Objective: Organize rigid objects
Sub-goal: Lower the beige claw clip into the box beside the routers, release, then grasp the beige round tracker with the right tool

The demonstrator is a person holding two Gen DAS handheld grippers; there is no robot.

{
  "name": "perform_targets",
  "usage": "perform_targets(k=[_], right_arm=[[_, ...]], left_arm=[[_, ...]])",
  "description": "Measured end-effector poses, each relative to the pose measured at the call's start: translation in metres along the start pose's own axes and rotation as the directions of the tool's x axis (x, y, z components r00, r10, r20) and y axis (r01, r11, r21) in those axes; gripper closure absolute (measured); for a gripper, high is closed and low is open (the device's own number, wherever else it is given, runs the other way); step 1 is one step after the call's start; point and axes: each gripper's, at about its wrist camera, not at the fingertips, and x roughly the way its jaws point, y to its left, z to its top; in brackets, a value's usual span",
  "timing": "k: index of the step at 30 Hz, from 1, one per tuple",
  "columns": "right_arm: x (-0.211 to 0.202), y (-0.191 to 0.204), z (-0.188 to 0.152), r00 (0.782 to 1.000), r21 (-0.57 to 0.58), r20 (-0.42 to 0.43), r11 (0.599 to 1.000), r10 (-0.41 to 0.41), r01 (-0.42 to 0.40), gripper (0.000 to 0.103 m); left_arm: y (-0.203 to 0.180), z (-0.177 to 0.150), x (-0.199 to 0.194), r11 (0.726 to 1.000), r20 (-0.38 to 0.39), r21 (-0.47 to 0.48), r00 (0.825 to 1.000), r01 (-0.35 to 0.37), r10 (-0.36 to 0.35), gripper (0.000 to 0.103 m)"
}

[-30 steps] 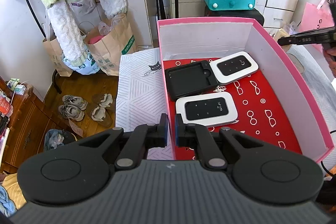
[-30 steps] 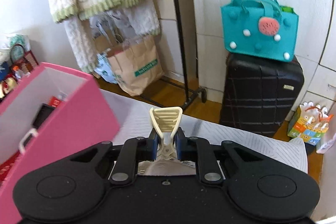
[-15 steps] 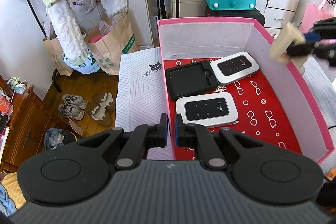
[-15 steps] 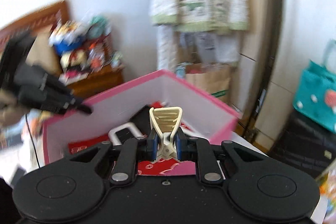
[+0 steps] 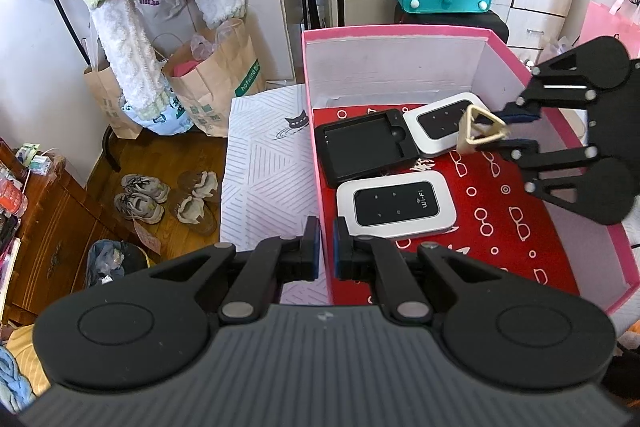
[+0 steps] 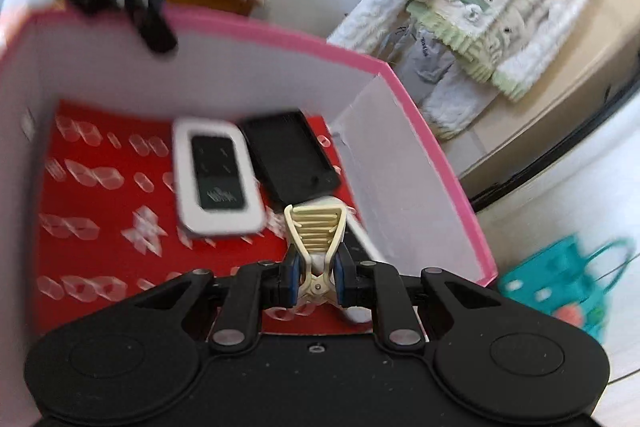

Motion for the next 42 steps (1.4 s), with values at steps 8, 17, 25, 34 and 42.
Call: perform_targets(k=[8,17,25,34,42], right_arm=[[-0.011,-0.007,-0.002,0.983,0.040,-0.024,0.983,0.181,-0.180,0.079],[-0.059,-0.073,-0.045,0.902,0.451,0.247,0.781,0.355,-0.431,0.055],[-0.085,-0.114,-0.113,0.935,0.700,0.317,0.625,0.160,-0.344,0.049],[-0.042,-0.115,-0.184,0.994,0.867,0.073,0.489,0.075,-0.101,0.039],[0.000,-0.094,-0.194,0.998,0.876,0.021,0.481,0.060,-0.047,0.027]], left_arm=[[0.001,0.002,0.000,1.000,-0.003,-0.012,1.000,0.009,-0.009,0.097],[0.003,0.003,0.001,1.000,0.002,-0.015,1.000,0.014,-0.014,0.097],[0.005,0.004,0.004,1.000,0.003,-0.021,1.000,0.016,-0.016,0.097],[0.004,0.005,0.004,0.999,0.006,-0.033,1.000,0.021,-0.021,0.097],[0.006,0.005,0.004,0.999,0.002,-0.031,1.000,0.017,-0.017,0.097]])
